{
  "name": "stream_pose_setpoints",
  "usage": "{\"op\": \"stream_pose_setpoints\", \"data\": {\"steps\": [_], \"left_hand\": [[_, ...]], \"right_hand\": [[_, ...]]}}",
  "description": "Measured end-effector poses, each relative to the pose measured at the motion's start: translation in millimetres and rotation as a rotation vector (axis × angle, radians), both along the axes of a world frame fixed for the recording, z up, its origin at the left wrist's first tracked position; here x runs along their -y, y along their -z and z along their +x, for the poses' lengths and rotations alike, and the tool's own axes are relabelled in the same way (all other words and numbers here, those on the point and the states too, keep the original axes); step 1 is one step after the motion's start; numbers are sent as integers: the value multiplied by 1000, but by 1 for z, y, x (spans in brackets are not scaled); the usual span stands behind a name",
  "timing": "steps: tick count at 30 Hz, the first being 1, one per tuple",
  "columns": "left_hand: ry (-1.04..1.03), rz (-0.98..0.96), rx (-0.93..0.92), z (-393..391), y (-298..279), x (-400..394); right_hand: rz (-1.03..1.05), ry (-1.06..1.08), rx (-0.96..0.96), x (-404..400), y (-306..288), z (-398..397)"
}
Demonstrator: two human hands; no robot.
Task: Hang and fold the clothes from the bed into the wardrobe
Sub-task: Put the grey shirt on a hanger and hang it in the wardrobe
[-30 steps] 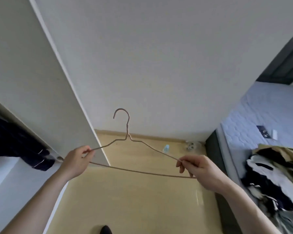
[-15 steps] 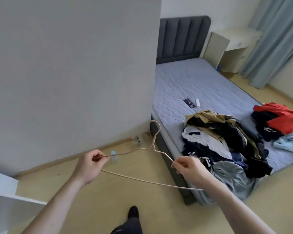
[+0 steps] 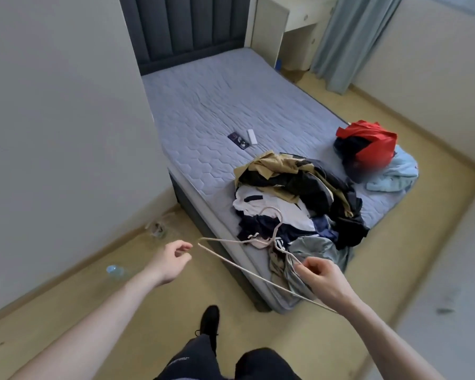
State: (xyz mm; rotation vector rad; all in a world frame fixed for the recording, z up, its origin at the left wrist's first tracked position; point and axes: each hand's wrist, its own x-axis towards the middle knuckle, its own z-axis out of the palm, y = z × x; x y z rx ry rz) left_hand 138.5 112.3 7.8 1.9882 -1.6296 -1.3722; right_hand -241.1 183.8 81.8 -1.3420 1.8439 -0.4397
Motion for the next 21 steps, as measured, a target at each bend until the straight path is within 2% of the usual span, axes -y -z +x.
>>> {"op": "stream_pose_setpoints", "data": {"steps": [7,11,15,21], "left_hand": [[329,171,101,-119,30,66],[431,235,127,-196,49,86],[462,252,166,-277,73,108],[358,288,195,-412,119,141]], "right_hand": [[-6,266,-98,23,26,-92],[-6,421,-112,47,43,-152],[-7,479,-83,79,63,-211],[24,438,-31,129,109,-316]]}}
